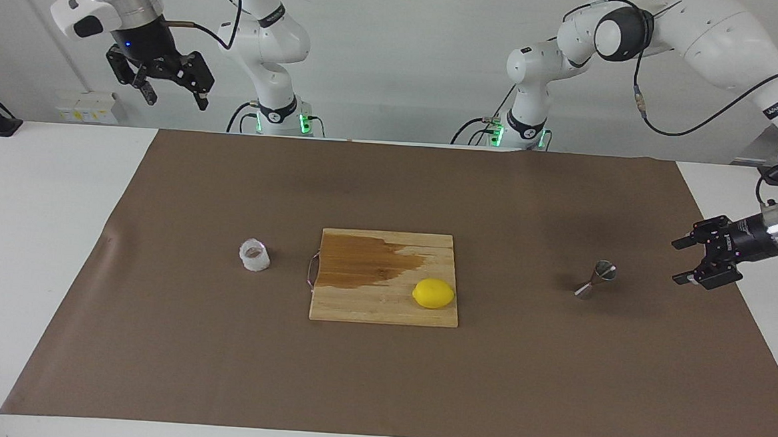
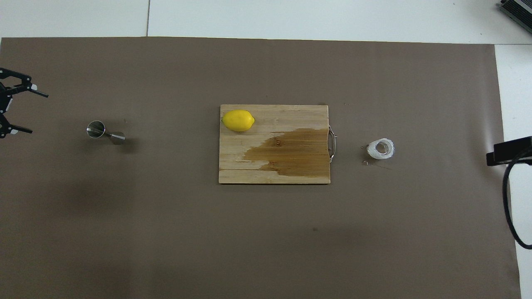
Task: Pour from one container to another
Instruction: 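Move the left gripper toward the small metal cup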
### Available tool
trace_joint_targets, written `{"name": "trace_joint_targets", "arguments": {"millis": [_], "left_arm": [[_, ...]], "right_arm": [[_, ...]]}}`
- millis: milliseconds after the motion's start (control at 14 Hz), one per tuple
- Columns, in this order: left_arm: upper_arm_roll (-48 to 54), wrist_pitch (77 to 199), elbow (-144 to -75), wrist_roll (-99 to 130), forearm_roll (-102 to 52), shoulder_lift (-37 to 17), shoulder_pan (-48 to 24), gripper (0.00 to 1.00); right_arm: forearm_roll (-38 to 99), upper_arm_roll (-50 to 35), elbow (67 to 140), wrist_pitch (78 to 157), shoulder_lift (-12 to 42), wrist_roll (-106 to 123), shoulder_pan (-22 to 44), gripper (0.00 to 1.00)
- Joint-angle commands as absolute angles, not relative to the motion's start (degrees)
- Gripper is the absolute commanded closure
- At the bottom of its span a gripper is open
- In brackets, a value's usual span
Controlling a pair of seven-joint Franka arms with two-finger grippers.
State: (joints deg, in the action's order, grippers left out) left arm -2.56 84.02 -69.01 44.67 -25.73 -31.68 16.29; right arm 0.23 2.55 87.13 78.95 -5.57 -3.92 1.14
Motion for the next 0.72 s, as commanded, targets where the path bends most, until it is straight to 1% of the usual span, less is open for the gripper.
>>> {"name": "trace_joint_targets", "arguments": {"millis": [0,430,501,644], "left_arm": [[-2.19,85.42,-67.49,47.29,-27.94,-32.78,16.53,0.0],[-2.02,91.31,-72.85,51.42,-32.43,-31.64,16.0,0.0],[-1.93,93.84,-76.43,51.68,-33.48,-30.07,15.74,0.0],[-1.76,97.29,-81.28,51.33,-35.5,-28.31,16.51,0.0]], "right_arm": [[-0.18,2.46,87.8,78.49,-6.5,-2.72,0.7,0.0],[-0.18,2.46,87.8,78.49,-6.5,-2.72,0.7,0.0],[-0.18,2.46,87.8,78.49,-6.5,-2.81,0.7,0.0],[-0.18,2.46,87.8,78.49,-6.5,-2.72,0.7,0.0]]}}
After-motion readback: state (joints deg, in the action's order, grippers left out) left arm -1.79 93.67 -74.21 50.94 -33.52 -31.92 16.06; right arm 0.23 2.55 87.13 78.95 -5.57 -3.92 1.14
